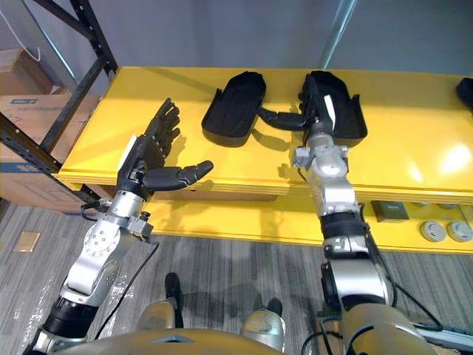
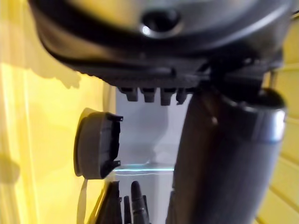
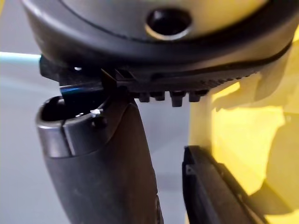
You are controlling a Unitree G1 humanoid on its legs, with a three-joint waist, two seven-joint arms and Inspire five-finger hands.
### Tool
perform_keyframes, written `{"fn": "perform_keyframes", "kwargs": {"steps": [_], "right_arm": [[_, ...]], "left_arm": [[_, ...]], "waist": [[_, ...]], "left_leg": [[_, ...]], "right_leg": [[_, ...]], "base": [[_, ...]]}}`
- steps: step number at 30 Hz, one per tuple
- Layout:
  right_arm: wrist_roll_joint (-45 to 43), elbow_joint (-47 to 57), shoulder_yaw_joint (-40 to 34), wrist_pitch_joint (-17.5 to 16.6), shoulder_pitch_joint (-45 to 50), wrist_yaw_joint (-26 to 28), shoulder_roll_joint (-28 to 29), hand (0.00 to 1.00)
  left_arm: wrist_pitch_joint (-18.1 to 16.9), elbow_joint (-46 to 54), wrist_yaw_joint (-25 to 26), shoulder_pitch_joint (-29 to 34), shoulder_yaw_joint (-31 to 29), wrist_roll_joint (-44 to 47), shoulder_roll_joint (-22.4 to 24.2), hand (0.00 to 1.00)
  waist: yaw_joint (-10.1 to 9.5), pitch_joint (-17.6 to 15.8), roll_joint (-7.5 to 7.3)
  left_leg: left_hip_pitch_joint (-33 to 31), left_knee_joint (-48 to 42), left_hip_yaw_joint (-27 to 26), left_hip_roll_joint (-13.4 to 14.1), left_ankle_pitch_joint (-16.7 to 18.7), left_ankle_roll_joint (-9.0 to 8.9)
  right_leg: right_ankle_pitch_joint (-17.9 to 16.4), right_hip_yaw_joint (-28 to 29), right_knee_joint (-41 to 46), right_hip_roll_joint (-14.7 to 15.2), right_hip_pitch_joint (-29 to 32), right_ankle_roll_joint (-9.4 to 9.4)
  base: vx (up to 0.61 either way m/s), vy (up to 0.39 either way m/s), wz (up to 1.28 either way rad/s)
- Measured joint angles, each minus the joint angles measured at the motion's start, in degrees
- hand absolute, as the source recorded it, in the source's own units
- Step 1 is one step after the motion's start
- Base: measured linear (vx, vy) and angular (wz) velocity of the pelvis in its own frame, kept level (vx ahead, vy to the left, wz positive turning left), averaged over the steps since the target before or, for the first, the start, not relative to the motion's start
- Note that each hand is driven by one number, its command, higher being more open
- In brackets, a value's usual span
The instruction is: Walk over and take three plastic housings, then place them on the shelf
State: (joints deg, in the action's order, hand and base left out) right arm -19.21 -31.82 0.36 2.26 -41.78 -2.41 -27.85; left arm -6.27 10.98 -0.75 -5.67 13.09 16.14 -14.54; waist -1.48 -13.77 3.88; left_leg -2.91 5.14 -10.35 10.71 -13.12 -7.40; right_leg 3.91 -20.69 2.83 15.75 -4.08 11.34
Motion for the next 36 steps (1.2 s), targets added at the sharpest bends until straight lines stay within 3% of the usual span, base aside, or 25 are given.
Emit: {"fn": "perform_keyframes", "kwargs": {"steps": [9, 16, 24, 30, 36], "right_arm": [[-2.0, -5.8, 2.5, -0.4, -12.8, 4.3, -1.2, 1.0], [-2.0, -10.9, 2.6, 0.0, -20.8, 2.8, -1.6, 1.0], [-1.8, -13.6, 2.8, 0.0, -22.9, 0.0, -1.6, 1.0], [-1.8, -13.6, 3.1, -1.9, -25.5, -0.7, -1.6, 1.0], [-1.8, -13.6, 3.1, -1.9, -25.5, -0.6, -1.6, 1.0]], "left_arm": [[-0.3, -2.1, 0.9, -8.0, 0.5, 0.0, -2.2, 1.0], [-1.2, -3.0, 3.1, -13.6, 0.5, 2.1, -2.2, 1.0], [-0.9, -5.6, 3.9, -17.7, 0.6, 6.8, -2.2, 1.0], [0.7, -10.1, 3.2, -23.0, 1.8, 10.0, -2.1, 1.0], [2.9, -14.2, 1.9, -25.4, 1.7, 13.1, -2.1, 1.0]], "waist": [[-1.2, -4.8, -1.51], [-1.53, -9.0, -0.82], [-1.61, -9.3, -0.7], [-1.49, -10.7, 0.14], [-1.6, -10.9, 0.06]], "left_leg": [[-1.9, -0.3, 0.7, -0.2, -1.2, 0.49], [-3.3, -0.2, 1.3, 0.0, -1.3, 0.49], [-4.6, -0.3, 1.5, -0.1, -1.8, 0.56], [-4.7, -0.3, 1.5, 0.0, -1.8, 0.51], [-5.0, -0.3, 1.0, 0.0, -2.1, 0.62]], "right_leg": [[0.2, -0.2, 0.3, 0.0, 1.5, 0.26], [-1.5, -0.1, 3.9, 0.3, 4.2, -0.21], [-3.2, 0.2, 7.4, 1.0, 6.9, -0.28], [-4.5, 0.8, 10.2, 1.3, 8.3, -0.44], [-4.7, 1.8, 11.1, 1.5, 9.7, -0.6]], "base": [[0.01, -0.013, 0.04], [-0.01, -0.019, 0.03], [-0.01, -0.015, 0.01], [-0.04, -0.026, -0.02], [-0.01, -0.025, -0.05]]}}
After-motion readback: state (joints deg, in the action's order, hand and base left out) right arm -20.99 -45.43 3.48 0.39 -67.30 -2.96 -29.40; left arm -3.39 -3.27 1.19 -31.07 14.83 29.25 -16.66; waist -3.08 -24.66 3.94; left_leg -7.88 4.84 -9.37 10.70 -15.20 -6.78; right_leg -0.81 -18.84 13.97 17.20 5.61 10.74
